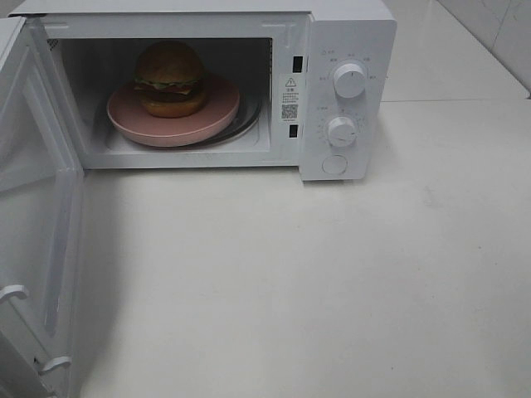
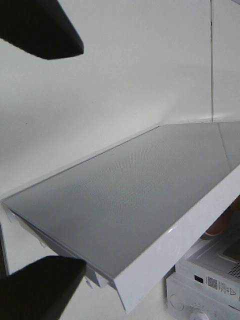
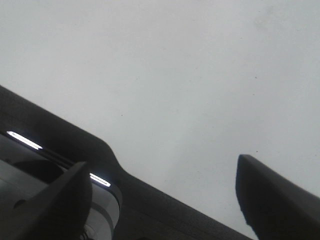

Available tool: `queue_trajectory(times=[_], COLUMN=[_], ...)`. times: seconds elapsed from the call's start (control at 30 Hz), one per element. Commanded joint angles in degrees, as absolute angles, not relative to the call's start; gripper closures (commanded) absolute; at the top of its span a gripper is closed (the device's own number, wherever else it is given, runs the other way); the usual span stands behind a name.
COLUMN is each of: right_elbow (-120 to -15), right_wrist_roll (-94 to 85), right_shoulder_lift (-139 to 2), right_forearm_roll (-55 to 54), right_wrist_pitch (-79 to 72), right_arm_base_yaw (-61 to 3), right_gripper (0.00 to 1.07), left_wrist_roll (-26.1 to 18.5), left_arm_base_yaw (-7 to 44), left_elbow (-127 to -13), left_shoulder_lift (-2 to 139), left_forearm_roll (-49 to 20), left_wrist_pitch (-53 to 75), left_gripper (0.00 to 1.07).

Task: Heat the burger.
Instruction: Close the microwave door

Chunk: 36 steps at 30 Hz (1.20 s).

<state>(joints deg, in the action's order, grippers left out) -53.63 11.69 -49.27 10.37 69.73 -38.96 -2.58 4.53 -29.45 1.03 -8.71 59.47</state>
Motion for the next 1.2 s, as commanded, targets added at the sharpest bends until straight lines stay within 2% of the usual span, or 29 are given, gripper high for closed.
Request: queue_trajectory(times=[0.03,0.07,0.13,0.2,0.33,0.4,0.6,0.77,1.0,1.2], right_elbow=[-53.34,-53.34,-53.34,-53.29,-52.71,-48.7,-41.88,-38.22,-31.86,-28.93], right_wrist_roll=[10.6,10.6,8.94,8.25,7.91,7.39,5.79,3.61,-2.81,-2.52], right_shoulder_lift=[-46.64,-46.64,-43.26,-41.54,-39.65,-34.03,-24.98,-19.08,-9.74,-4.76], right_forearm_roll=[10.66,10.66,10.49,10.37,10.43,10.2,9.74,8.02,0.0,1.15], right_wrist_pitch=[71.73,71.73,71.68,71.68,71.16,69.44,67.38,63.6,58.38,59.3], right_arm_base_yaw=[-34.32,-34.32,-29.34,-27.22,-25.04,-19.77,-13.35,-10.83,-7.22,-5.9], right_gripper=[0.31,0.31,0.31,0.31,0.31,0.31,0.3,0.3,0.31,0.31], left_wrist_roll=[-2.41,-2.41,-2.41,-2.41,-2.41,-2.41,-2.41,-2.41,-2.41,-2.41], left_arm_base_yaw=[4.81,4.81,4.81,4.81,4.81,4.81,4.81,4.81,4.81,4.81], left_elbow=[-29.34,-29.34,-29.34,-29.34,-29.34,-29.34,-29.34,-29.34,-29.34,-29.34], left_shoulder_lift=[1.09,1.09,1.09,1.09,1.09,1.09,1.09,1.09,1.09,1.09], left_forearm_roll=[-8.88,-8.88,-8.88,-8.88,-8.88,-8.88,-8.88,-8.88,-8.88,-8.88], left_wrist_pitch=[59.13,59.13,59.13,59.13,59.13,59.13,59.13,59.13,59.13,59.13], left_gripper=[0.06,0.06,0.06,0.06,0.06,0.06,0.06,0.06,0.06,0.06])
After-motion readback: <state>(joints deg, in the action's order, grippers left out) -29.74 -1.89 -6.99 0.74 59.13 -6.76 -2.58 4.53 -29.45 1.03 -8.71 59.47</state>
